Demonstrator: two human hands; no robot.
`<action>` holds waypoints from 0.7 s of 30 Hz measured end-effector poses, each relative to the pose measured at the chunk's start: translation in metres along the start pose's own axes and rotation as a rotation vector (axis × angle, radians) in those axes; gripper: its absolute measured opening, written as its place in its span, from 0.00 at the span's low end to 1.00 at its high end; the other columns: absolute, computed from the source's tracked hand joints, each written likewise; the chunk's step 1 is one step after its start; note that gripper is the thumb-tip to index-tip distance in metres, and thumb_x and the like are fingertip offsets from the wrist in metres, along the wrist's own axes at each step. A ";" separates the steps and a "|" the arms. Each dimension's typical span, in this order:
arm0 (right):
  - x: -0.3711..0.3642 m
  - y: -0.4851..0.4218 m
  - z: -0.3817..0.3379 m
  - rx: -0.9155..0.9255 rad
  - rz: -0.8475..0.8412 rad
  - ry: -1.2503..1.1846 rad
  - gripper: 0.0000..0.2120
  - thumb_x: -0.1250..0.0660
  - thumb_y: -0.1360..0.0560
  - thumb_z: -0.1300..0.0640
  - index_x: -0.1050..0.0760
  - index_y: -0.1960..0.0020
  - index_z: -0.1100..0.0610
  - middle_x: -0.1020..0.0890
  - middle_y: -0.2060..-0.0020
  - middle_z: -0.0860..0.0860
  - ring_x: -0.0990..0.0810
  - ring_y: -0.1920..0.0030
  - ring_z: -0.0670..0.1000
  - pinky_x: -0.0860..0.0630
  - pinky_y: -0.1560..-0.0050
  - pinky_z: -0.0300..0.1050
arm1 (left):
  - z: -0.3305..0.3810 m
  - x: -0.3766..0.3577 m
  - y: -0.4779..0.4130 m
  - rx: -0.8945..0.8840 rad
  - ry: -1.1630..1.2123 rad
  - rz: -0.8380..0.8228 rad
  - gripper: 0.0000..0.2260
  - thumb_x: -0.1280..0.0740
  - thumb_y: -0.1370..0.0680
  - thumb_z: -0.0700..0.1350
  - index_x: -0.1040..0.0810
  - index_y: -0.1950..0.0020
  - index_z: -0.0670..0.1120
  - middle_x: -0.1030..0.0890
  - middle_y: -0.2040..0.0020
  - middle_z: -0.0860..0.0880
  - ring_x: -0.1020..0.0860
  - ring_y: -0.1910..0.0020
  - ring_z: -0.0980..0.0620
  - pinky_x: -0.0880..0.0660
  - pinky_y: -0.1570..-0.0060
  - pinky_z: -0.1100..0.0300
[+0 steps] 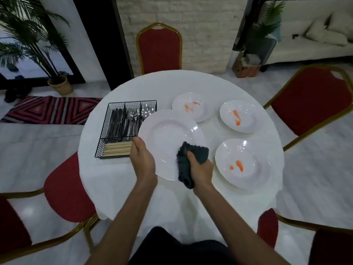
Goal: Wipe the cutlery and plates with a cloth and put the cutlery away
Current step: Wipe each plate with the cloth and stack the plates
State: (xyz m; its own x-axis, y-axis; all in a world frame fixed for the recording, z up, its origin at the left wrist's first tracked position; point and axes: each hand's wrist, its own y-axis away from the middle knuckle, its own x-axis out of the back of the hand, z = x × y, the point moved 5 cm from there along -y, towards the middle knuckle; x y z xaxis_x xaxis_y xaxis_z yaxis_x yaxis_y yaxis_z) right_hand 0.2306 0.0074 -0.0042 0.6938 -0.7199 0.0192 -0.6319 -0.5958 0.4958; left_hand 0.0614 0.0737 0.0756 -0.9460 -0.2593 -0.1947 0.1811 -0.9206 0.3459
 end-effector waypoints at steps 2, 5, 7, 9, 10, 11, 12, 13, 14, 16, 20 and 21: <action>0.002 0.000 0.001 0.021 -0.008 0.038 0.16 0.23 0.28 0.49 0.19 0.45 0.58 0.14 0.55 0.51 0.15 0.54 0.52 0.18 0.53 0.48 | -0.013 0.003 -0.002 0.087 0.054 -0.074 0.13 0.45 0.14 0.52 0.24 0.41 0.49 0.19 0.47 0.56 0.20 0.49 0.59 0.22 0.45 0.64; 0.025 -0.013 -0.038 0.242 -0.132 0.306 0.16 0.23 0.29 0.47 0.19 0.47 0.55 0.13 0.56 0.49 0.14 0.54 0.51 0.17 0.51 0.50 | -0.013 0.024 -0.024 0.244 0.024 -0.249 0.12 0.42 0.15 0.50 0.20 0.44 0.49 0.14 0.51 0.50 0.17 0.51 0.50 0.21 0.51 0.51; 0.033 -0.011 -0.072 0.357 -0.322 0.518 0.14 0.22 0.30 0.48 0.18 0.50 0.53 0.13 0.58 0.48 0.14 0.57 0.49 0.17 0.56 0.45 | -0.001 0.026 -0.036 0.296 -0.140 -0.427 0.15 0.42 0.16 0.53 0.19 0.40 0.48 0.13 0.51 0.48 0.15 0.54 0.51 0.21 0.55 0.53; 0.025 -0.002 -0.097 0.428 -0.511 0.759 0.12 0.21 0.31 0.47 0.18 0.55 0.52 0.13 0.62 0.47 0.15 0.60 0.47 0.20 0.60 0.41 | 0.007 0.014 -0.037 0.310 -0.324 -0.646 0.17 0.40 0.17 0.54 0.19 0.38 0.47 0.14 0.46 0.46 0.15 0.51 0.49 0.20 0.53 0.53; 0.018 0.004 -0.106 0.451 -0.586 0.882 0.12 0.20 0.32 0.46 0.19 0.58 0.51 0.14 0.64 0.45 0.16 0.62 0.46 0.22 0.62 0.39 | 0.009 0.005 -0.033 0.304 -0.400 -0.731 0.17 0.39 0.18 0.54 0.18 0.38 0.47 0.14 0.45 0.45 0.15 0.49 0.48 0.20 0.50 0.53; 0.011 0.007 -0.110 0.478 -0.636 0.995 0.12 0.20 0.33 0.46 0.20 0.61 0.51 0.16 0.66 0.44 0.18 0.64 0.44 0.24 0.64 0.37 | 0.009 -0.004 -0.029 0.275 -0.474 -0.799 0.17 0.39 0.18 0.54 0.18 0.38 0.46 0.15 0.44 0.44 0.16 0.48 0.47 0.20 0.47 0.52; 0.004 0.011 -0.113 0.515 -0.665 1.078 0.13 0.20 0.33 0.45 0.22 0.62 0.50 0.17 0.67 0.44 0.20 0.65 0.44 0.26 0.65 0.37 | 0.008 -0.011 -0.024 0.236 -0.548 -0.856 0.16 0.39 0.18 0.54 0.18 0.39 0.46 0.15 0.44 0.44 0.16 0.47 0.47 0.21 0.46 0.52; -0.001 0.011 -0.112 0.562 -0.667 1.126 0.14 0.20 0.33 0.45 0.23 0.63 0.51 0.18 0.67 0.45 0.21 0.65 0.45 0.26 0.64 0.38 | 0.005 -0.017 -0.021 0.174 -0.630 -0.889 0.15 0.38 0.17 0.53 0.17 0.40 0.46 0.14 0.45 0.45 0.16 0.47 0.49 0.21 0.45 0.52; -0.003 0.012 -0.110 0.604 -0.650 1.136 0.15 0.20 0.33 0.44 0.24 0.63 0.52 0.19 0.67 0.46 0.22 0.64 0.46 0.25 0.63 0.42 | 0.003 -0.020 -0.019 0.096 -0.703 -0.896 0.15 0.38 0.17 0.53 0.16 0.42 0.46 0.14 0.47 0.45 0.16 0.48 0.50 0.21 0.46 0.53; 0.002 0.007 -0.102 0.613 -0.576 1.049 0.17 0.21 0.33 0.42 0.26 0.64 0.50 0.21 0.68 0.45 0.24 0.65 0.46 0.27 0.63 0.45 | -0.001 -0.020 -0.023 -0.055 -0.791 -0.884 0.18 0.37 0.18 0.54 0.17 0.47 0.41 0.15 0.52 0.41 0.19 0.54 0.48 0.24 0.51 0.52; 0.024 -0.004 -0.073 0.532 -0.266 0.858 0.19 0.26 0.30 0.36 0.25 0.59 0.51 0.19 0.65 0.45 0.21 0.62 0.46 0.26 0.62 0.44 | -0.005 -0.004 -0.039 -0.122 -0.648 -0.663 0.17 0.37 0.17 0.50 0.18 0.53 0.38 0.18 0.60 0.43 0.22 0.60 0.48 0.25 0.57 0.53; 0.029 -0.005 -0.063 0.501 -0.174 0.835 0.21 0.27 0.29 0.35 0.24 0.56 0.53 0.18 0.63 0.47 0.21 0.60 0.48 0.24 0.60 0.46 | -0.007 0.002 -0.043 -0.108 -0.570 -0.575 0.15 0.37 0.17 0.48 0.18 0.53 0.38 0.18 0.60 0.43 0.22 0.61 0.48 0.24 0.57 0.52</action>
State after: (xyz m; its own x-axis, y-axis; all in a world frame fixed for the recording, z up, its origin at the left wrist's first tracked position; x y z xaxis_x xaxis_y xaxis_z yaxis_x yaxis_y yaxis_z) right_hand 0.2758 0.0114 0.0483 0.6902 -0.2407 0.6824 -0.4377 -0.8898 0.1288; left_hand 0.0538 0.1104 0.0537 -0.8848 0.4243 0.1925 -0.3774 -0.8950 0.2379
